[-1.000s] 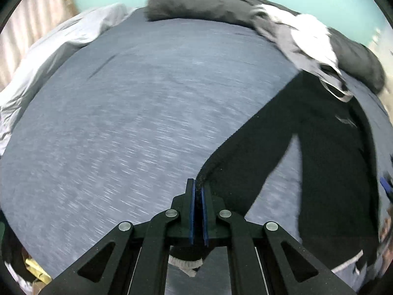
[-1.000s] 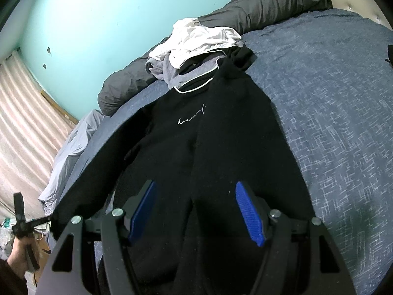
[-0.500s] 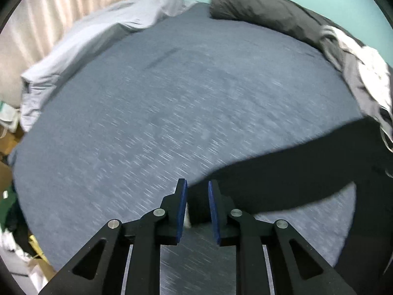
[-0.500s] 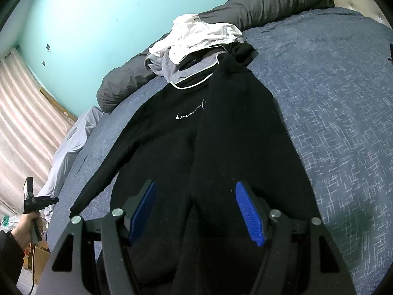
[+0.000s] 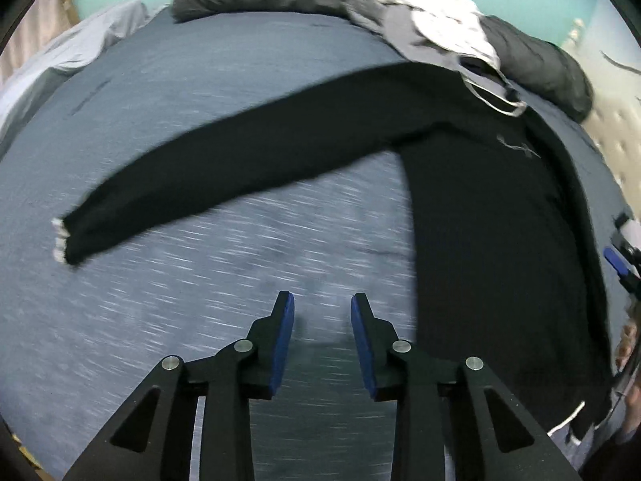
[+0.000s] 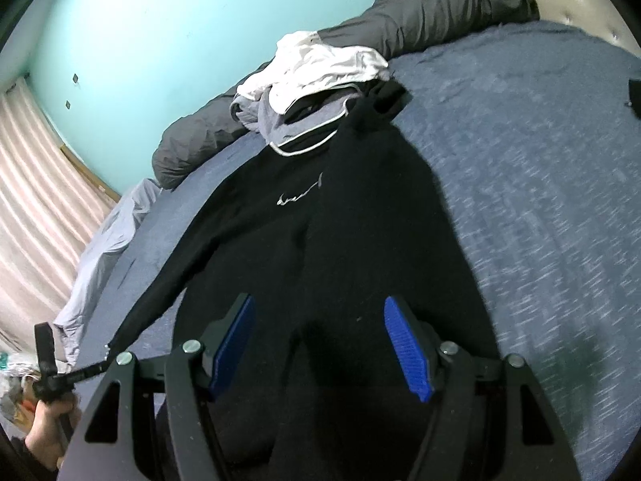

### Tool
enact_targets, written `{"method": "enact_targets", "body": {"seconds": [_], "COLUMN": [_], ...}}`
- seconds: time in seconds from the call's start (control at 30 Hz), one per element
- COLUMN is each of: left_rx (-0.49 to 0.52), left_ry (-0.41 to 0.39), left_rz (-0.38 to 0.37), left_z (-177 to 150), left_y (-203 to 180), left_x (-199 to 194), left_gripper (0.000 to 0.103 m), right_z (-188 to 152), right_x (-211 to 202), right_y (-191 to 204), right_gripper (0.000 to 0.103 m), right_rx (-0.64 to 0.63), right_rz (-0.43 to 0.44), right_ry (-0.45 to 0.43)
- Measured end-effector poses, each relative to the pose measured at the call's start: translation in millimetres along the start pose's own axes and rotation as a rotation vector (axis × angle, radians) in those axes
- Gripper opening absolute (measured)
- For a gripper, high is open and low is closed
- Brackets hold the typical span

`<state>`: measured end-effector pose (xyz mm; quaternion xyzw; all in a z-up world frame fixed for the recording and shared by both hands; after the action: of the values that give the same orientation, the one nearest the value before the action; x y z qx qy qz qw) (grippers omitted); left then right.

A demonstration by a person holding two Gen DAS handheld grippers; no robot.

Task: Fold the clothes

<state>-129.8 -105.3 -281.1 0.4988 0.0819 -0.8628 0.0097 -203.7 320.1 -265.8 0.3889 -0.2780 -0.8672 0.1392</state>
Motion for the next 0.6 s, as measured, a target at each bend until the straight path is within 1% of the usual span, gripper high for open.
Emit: {"method": "enact_targets", "body": {"seconds": [0.07,0.23,0.47,0.6], "left_rx": [0.015,0.04,0.061,0.073], "left_ry": [-0.01,-0.049,-0.063,-0.068], "left_rz": [-0.037,-0.091,-0.116,-0.125], "left_z": [-7,-27,-38,-42], "left_y": [-20,-50,-62,-63], "left_x": [7,15,20,18], "left_gripper": [0.035,0.038,0.039,0.039], "right_z": [1,2,-4,-18], "right_x": [-2,-7,-20,-30], "right_y": [-3,-10,-18,-14], "right_gripper": [0.068,0.068,0.068,0.068], "right_rx": [0.008,0.029,0.063,0.066], "right_rz": [0.0,0.001,-0.013,-0.004], "right_ry": [-0.002,-0.008,-0.007,0.024]}}
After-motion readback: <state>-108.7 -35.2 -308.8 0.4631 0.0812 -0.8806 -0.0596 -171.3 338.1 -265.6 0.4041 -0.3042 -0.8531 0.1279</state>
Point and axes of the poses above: each gripper's, at about its wrist camera, not at the fingertips, and x roughly the way its jaws point, y to its left, z to its top, the point moved 2 cm from there along x, roughly the way its jaws point, and after that the axes turned 3 degrees about x, right-handed, at the moved point
